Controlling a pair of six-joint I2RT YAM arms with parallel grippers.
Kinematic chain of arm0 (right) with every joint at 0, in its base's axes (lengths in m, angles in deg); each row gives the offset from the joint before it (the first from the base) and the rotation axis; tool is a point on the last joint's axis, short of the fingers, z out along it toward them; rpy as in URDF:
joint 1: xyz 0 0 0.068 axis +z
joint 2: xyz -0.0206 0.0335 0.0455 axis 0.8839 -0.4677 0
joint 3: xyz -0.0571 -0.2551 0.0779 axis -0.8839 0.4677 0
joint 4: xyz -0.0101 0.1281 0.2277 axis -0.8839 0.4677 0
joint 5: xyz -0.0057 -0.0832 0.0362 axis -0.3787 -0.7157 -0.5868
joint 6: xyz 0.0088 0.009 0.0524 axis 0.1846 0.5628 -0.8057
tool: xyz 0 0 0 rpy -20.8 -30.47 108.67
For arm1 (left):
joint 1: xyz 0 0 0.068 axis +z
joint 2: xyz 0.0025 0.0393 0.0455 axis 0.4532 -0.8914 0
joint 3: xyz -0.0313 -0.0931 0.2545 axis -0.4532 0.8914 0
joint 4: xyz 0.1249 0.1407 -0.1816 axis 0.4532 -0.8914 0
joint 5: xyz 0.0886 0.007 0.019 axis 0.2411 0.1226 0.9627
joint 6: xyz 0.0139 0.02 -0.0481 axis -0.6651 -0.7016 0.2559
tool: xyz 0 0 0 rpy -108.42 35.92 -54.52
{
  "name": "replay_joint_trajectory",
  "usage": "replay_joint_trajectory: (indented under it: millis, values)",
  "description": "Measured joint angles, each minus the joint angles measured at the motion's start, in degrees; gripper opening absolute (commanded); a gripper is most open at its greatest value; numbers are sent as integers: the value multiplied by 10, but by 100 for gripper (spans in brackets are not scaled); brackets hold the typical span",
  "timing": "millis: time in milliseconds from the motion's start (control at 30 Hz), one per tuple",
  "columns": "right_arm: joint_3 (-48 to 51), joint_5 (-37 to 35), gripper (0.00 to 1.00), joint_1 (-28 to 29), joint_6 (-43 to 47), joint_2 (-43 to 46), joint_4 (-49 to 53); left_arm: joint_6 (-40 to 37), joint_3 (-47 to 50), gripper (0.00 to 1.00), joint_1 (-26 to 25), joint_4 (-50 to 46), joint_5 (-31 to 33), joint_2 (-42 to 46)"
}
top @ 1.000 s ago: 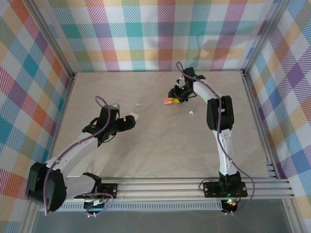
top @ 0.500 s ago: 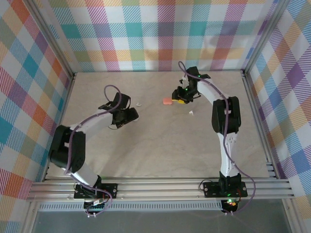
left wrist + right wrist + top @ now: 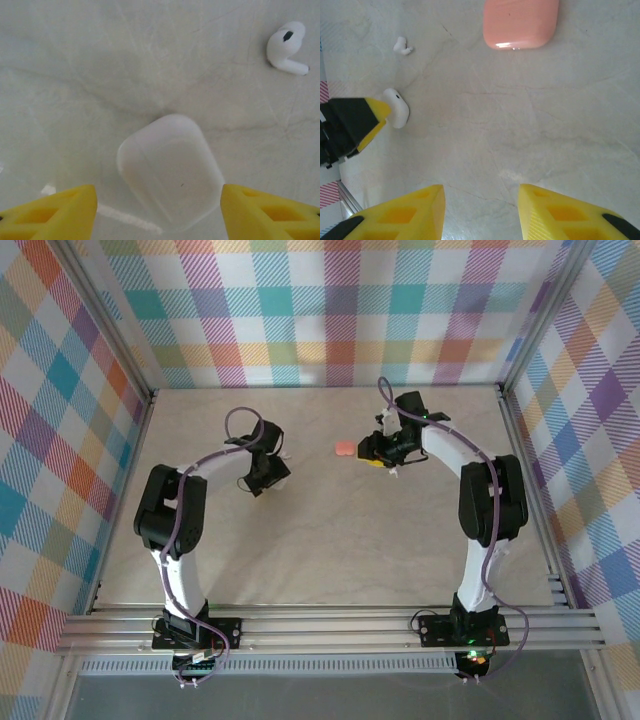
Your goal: Insert the wireless bluetooth earbuds into the charging case
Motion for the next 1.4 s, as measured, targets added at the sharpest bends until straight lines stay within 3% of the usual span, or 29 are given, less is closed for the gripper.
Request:
replay_joint_trajectory:
  millis: [267, 767, 1100, 1400]
  values:
    - [7, 18, 43, 0, -4, 16, -22, -8, -23, 63, -4, -11, -2, -34]
    - [50, 72, 44, 0, -35, 44, -54, -121, 4, 52, -38, -45, 13, -11]
    - [116, 84, 44, 0, -56, 81, -80, -137, 26, 63, -41, -60, 20, 35]
    - [134, 86, 44, 0, -58, 103, -80, -120, -95, 63, -37, -85, 44, -39]
